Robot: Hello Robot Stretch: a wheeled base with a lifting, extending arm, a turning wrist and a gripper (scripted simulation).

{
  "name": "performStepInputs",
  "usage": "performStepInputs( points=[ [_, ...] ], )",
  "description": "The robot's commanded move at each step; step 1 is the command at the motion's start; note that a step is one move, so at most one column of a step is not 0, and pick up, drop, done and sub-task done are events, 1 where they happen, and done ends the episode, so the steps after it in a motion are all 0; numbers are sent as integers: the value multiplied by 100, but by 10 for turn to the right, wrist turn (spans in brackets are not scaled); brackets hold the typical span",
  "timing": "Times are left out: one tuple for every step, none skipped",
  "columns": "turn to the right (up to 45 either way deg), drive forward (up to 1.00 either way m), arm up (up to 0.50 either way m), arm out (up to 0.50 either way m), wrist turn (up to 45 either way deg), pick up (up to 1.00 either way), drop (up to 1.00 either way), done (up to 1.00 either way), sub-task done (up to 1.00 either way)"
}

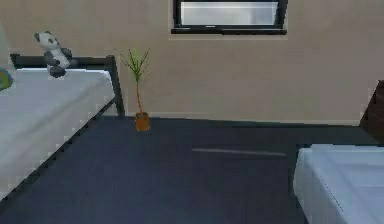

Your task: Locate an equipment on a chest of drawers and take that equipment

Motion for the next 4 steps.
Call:
performStepInputs(
  points=[
    [0, 100, 0, 0, 0, 0, 0, 0, 0],
    [0, 65, 0, 0, 0, 0, 0, 0, 0],
    [450, 0, 0, 0, 0, 0, 0, 0, 0],
    [450, 0, 0, 0, 0, 0, 0, 0, 0]
  ],
)
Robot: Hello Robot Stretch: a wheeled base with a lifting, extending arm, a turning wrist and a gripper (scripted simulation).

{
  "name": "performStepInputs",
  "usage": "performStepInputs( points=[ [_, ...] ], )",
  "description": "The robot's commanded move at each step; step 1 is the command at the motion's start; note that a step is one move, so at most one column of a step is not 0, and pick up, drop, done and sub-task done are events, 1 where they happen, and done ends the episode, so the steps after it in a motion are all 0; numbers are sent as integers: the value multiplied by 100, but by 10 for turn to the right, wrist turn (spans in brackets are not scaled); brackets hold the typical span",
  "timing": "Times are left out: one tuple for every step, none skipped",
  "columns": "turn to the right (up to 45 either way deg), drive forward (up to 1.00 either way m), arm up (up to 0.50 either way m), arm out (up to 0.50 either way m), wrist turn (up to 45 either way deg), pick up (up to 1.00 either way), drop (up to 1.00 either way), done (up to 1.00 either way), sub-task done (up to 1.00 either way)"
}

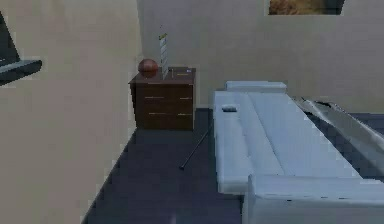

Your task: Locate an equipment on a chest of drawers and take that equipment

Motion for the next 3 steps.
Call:
performStepInputs(
  points=[
    [0, 30, 0, 0, 0, 0, 0, 0, 0],
    [-270, 0, 0, 0, 0, 0, 0, 0, 0],
    [0, 65, 0, 0, 0, 0, 0, 0, 0]
  ],
)
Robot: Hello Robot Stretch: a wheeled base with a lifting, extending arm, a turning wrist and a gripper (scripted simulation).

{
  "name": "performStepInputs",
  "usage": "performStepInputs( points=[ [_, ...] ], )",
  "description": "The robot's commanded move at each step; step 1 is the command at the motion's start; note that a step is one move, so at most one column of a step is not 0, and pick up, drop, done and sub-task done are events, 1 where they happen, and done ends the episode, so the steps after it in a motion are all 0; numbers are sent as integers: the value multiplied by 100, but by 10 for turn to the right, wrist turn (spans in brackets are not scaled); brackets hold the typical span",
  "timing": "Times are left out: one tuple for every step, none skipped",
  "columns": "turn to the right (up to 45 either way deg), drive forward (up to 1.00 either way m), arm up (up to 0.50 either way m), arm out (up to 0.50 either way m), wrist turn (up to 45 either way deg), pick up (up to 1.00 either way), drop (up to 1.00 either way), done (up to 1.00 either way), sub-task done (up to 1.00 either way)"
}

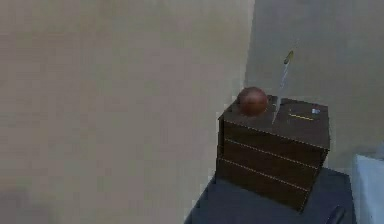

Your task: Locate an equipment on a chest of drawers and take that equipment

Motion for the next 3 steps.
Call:
performStepInputs(
  points=[
    [180, 0, 0, 0, 0, 0, 0, 0, 0],
    [0, 25, 0, 0, 0, 0, 0, 0, 0],
    [-450, 0, 0, 0, 0, 0, 0, 0, 0]
  ],
)
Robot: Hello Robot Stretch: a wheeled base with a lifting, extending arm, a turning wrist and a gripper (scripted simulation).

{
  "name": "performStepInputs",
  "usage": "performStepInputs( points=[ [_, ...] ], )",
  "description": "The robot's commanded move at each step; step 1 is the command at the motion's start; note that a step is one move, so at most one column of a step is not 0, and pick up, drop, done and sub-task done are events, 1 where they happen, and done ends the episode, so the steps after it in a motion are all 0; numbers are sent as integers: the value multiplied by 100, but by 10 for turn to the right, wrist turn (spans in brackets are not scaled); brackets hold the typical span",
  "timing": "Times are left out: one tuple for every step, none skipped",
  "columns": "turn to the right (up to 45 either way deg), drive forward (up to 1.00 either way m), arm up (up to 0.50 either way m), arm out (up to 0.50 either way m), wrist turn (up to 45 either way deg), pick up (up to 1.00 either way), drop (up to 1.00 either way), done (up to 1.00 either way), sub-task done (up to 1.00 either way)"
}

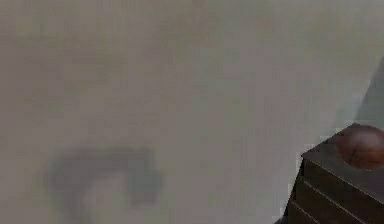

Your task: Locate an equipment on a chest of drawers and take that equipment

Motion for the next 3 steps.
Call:
performStepInputs(
  points=[
    [-420, 0, 0, 0, 0, 0, 0, 0, 0],
    [450, 0, 0, 0, 0, 0, 0, 0, 0],
    [360, 0, 0, 0, 0, 0, 0, 0, 0]
  ],
)
